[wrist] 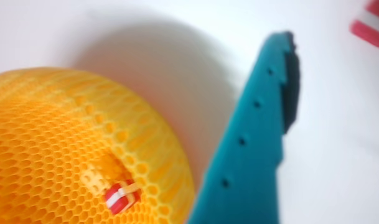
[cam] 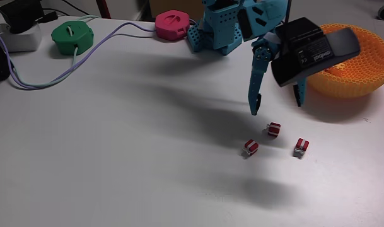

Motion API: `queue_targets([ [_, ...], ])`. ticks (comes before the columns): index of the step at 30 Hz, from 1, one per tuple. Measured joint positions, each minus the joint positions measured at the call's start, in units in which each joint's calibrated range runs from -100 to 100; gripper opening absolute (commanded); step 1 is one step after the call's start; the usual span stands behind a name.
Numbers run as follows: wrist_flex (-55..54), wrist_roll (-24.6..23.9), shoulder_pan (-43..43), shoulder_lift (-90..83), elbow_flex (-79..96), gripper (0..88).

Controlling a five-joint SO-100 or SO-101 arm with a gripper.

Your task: Place cube pieces into the yellow basket

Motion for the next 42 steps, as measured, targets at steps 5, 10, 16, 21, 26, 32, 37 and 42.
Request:
queue_targets([
  [5,-9.7,0.1,-0.2,7.1,3.3,38.9],
  [10,-13.8,0.0,-1.9,13.1,3.3,37.1],
  [16,-16.9,0.1,-2.1,17.2,3.3,35.7],
  [21,-18.4,0.6,-2.0,20.4,1.7,34.9],
  [26,-19.5,0.9,-1.9,22.3,0.2,32.7],
  [32,-19.5,1.0,-0.2,22.9,-0.2,5.2],
  [37,-19.5,1.2,0.0,23.5,-0.2,0.0],
  [42,-19.5,2.1,-0.1,23.4,-0.2,0.0],
])
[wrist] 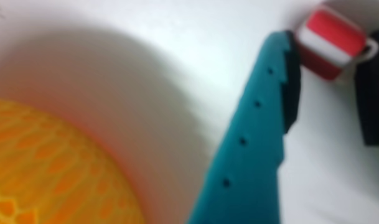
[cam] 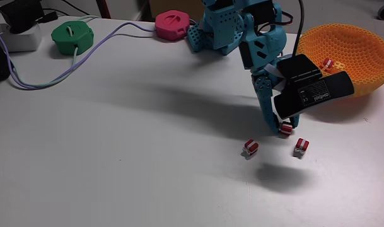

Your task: Place cube pieces into the yellow basket

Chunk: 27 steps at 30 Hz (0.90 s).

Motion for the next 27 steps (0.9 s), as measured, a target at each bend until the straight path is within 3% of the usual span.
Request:
queue_targets([
  [6,8.7,-0.1,-0.1,-12.8,0.1,0.1],
  [11,24.0,-4.3,-4.7,-29.0,-2.9,0.1],
  [20,45.6,-17.9,-21.3,-43.2,-4.5,0.0],
  [27,48.6,-27.7,-31.8,-43.5,-6.5,0.2],
])
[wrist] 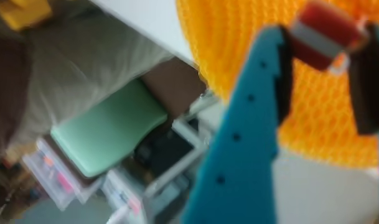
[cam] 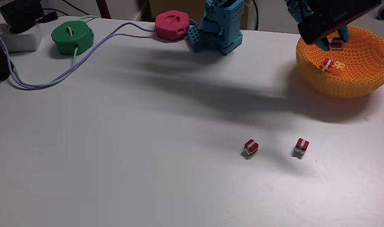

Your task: Place cube pieces into the yellow basket

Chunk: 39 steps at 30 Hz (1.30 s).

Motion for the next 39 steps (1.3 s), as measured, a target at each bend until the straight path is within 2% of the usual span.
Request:
queue_targets([
  [2,-0.2,-1.7,-1.2,0.0,0.0,10.0],
  [5,-0.9,-2.1,-1.5,0.0,-0.2,43.3],
  [6,-0.9,-1.3,-1.8,0.5,-0.6,49.7],
  [8,-1.7,0.6,-2.0,1.7,-1.0,55.4],
  [12,-3.8,2.8,-1.5,1.9,-1.0,56.2],
  [16,-4.1,5.6,1.1,2.0,-1.0,53.2],
  [19,-5.3,12.9,10.1,2.3,0.0,50.3],
  [23,-16.3,24.7,25.4,7.6,3.0,45.8],
  [26,-26.0,29.1,30.8,14.8,3.5,43.6],
  [35,-44.1,33.0,39.9,28.8,7.6,40.5],
  [39,-50.7,33.5,39.7,33.9,9.1,39.3],
])
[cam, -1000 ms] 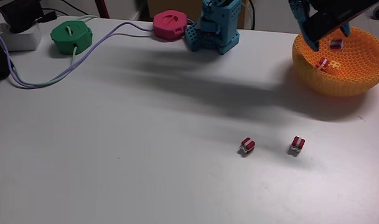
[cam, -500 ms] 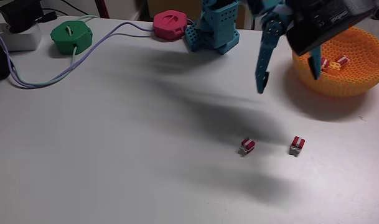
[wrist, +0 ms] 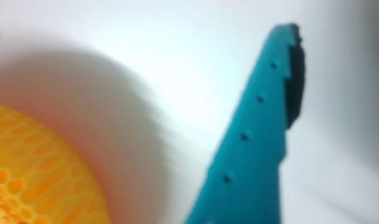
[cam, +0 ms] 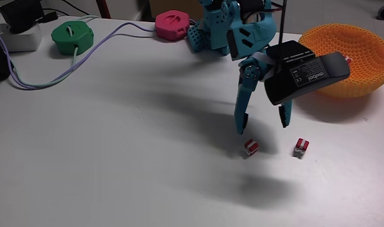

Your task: Place cube pieces into the yellow basket

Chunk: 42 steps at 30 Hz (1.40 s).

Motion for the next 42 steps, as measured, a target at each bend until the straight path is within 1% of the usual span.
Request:
queue_targets([
  [2,-3.1,0.4,1.5,2.4,0.3,39.2],
  [9,-10.4,0.8,2.4,9.1,0.2,37.9],
  [15,-13.9,0.8,1.9,14.3,-0.3,35.1],
  [20,-13.9,0.8,2.1,18.1,-3.4,33.6],
  [23,-13.9,0.8,2.4,19.8,-5.3,24.8],
  [26,-14.0,0.8,2.8,21.0,-6.6,4.7],
  [27,-14.3,1.1,2.8,21.2,-6.8,0.0],
  [38,-14.3,2.3,2.3,19.4,-6.7,0.0],
  [40,-11.4,2.4,2.3,14.8,-6.7,0.0],
  [42,-5.1,2.3,1.1,8.2,-6.7,0.0],
])
